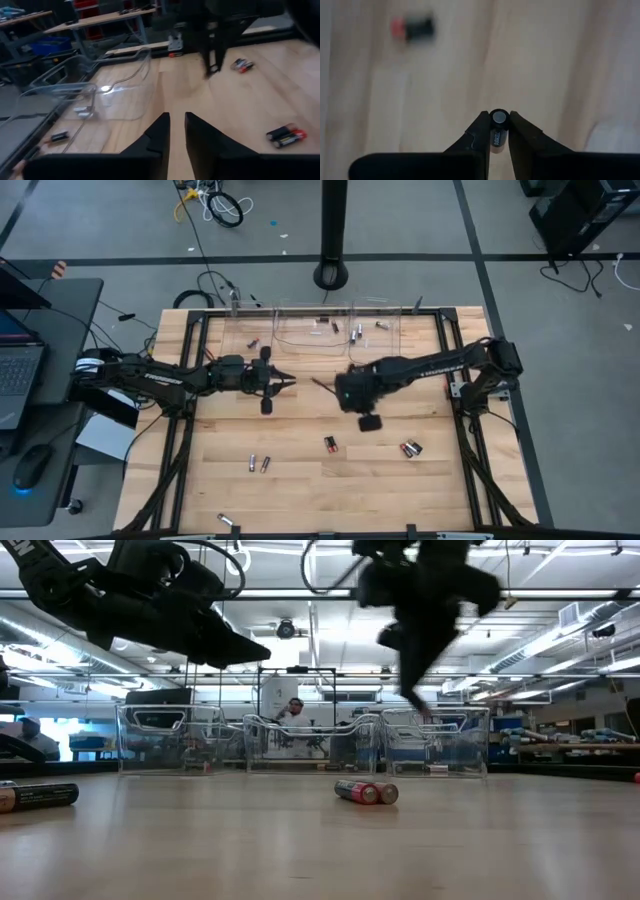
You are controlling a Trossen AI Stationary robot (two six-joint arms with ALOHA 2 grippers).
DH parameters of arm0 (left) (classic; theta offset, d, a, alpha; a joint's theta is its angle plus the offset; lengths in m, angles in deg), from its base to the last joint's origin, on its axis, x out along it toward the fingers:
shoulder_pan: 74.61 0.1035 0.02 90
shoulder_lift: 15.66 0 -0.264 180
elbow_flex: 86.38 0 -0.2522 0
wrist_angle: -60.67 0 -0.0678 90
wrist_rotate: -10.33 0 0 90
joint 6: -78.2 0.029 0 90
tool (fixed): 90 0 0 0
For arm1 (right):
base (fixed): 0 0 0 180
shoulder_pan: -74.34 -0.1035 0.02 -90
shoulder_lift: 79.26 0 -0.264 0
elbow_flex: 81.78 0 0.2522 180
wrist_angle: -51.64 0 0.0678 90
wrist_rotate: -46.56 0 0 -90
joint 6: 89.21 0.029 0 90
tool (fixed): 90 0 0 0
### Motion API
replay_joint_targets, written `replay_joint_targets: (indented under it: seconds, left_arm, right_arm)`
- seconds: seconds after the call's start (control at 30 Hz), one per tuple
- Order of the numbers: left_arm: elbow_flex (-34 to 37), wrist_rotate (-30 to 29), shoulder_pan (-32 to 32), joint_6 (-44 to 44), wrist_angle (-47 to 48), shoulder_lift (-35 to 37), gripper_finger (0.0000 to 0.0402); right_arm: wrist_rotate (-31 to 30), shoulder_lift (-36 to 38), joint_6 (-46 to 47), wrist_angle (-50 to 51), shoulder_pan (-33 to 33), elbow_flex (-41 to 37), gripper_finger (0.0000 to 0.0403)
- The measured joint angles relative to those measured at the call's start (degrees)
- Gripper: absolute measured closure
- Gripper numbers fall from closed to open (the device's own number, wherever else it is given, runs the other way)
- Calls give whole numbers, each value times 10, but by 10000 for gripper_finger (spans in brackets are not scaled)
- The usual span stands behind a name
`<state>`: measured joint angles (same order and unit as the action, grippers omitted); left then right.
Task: Sort batteries
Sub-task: Put the black battery into the middle transparent bin
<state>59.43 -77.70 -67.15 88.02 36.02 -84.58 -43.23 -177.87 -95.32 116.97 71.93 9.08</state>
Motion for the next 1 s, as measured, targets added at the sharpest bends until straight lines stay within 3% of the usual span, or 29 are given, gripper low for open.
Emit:
replay_joint_targets:
  seconds: [0.2,0.4,0.73,1.0]
  left_arm:
    - [0,64,0,-24,-28,0,376]
    - [0,66,-1,-56,-34,0,370]
    - [0,63,-20,-85,-56,0,251]
    - [-25,19,-47,-75,-55,0,177]
  right_arm:
    - [4,0,-21,-132,32,39,349]
    - [12,0,-35,-221,34,70,349]
    - [13,0,-46,-290,33,73,349]
    - [13,0,-50,-305,33,73,349]
